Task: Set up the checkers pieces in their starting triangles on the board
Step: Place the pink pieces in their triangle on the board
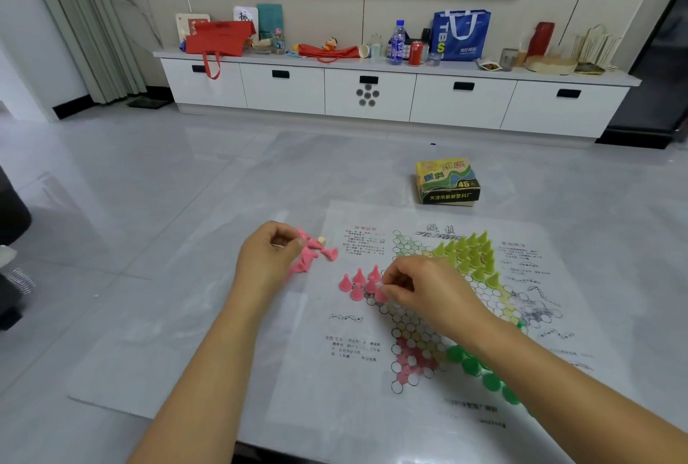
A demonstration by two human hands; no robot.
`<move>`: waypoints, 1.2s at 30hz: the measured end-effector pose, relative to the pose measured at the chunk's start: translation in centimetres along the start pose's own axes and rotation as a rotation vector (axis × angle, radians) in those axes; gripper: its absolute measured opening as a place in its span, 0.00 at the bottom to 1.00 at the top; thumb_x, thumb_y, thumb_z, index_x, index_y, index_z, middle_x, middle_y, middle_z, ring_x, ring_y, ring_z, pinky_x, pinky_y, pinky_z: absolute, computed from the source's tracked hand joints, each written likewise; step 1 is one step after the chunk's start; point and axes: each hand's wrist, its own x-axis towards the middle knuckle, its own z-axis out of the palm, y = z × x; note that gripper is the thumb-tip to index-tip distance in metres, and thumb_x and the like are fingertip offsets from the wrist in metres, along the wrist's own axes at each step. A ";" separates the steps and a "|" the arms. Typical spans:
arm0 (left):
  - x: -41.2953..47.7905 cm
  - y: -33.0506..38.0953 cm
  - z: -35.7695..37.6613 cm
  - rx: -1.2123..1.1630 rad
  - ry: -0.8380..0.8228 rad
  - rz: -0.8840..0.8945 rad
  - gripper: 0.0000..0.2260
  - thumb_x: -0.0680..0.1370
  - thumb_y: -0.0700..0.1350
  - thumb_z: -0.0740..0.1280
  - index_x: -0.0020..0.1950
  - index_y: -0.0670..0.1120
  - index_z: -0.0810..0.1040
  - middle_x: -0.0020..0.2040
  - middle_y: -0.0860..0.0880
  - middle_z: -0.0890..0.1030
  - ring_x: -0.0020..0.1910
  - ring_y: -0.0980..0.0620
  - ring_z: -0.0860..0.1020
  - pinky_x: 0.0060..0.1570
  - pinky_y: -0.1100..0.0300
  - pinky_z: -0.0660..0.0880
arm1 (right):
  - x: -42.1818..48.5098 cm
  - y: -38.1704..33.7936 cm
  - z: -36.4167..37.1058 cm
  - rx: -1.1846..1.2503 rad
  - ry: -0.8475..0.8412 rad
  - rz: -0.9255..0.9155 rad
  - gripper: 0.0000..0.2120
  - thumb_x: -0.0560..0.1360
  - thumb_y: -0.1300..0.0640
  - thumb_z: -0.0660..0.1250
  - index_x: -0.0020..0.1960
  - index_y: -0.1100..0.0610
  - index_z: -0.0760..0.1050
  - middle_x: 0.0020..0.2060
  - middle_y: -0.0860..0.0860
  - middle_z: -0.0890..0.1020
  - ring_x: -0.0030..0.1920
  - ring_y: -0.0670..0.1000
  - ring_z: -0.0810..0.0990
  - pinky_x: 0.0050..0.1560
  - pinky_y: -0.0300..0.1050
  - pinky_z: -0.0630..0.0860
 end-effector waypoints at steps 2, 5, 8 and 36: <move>0.3 -0.8 -0.2 0.220 -0.007 0.004 0.04 0.71 0.38 0.68 0.41 0.46 0.76 0.41 0.48 0.77 0.39 0.49 0.73 0.38 0.58 0.67 | -0.1 0.0 0.3 -0.032 0.000 0.000 0.04 0.73 0.54 0.66 0.45 0.53 0.78 0.43 0.47 0.82 0.43 0.47 0.78 0.47 0.46 0.77; 0.5 -1.4 -0.3 0.417 -0.049 -0.018 0.06 0.71 0.40 0.69 0.47 0.45 0.77 0.47 0.46 0.75 0.43 0.49 0.73 0.43 0.60 0.66 | -0.1 -0.1 0.7 -0.060 -0.003 -0.003 0.05 0.73 0.53 0.66 0.46 0.53 0.78 0.43 0.46 0.81 0.43 0.46 0.76 0.46 0.44 0.75; 0.4 -1.5 -0.5 0.499 -0.089 -0.042 0.10 0.71 0.42 0.70 0.51 0.44 0.77 0.49 0.47 0.73 0.47 0.48 0.74 0.44 0.60 0.66 | -0.1 -0.2 0.9 -0.050 -0.004 0.001 0.05 0.73 0.53 0.66 0.46 0.52 0.77 0.40 0.44 0.78 0.42 0.45 0.74 0.46 0.42 0.74; 0.4 -1.8 -0.5 0.687 -0.135 -0.023 0.05 0.72 0.40 0.66 0.45 0.47 0.72 0.50 0.45 0.74 0.46 0.46 0.74 0.45 0.55 0.70 | 0.5 -0.4 2.2 -0.144 0.038 -0.026 0.05 0.74 0.52 0.64 0.47 0.51 0.76 0.46 0.45 0.81 0.47 0.47 0.77 0.42 0.41 0.71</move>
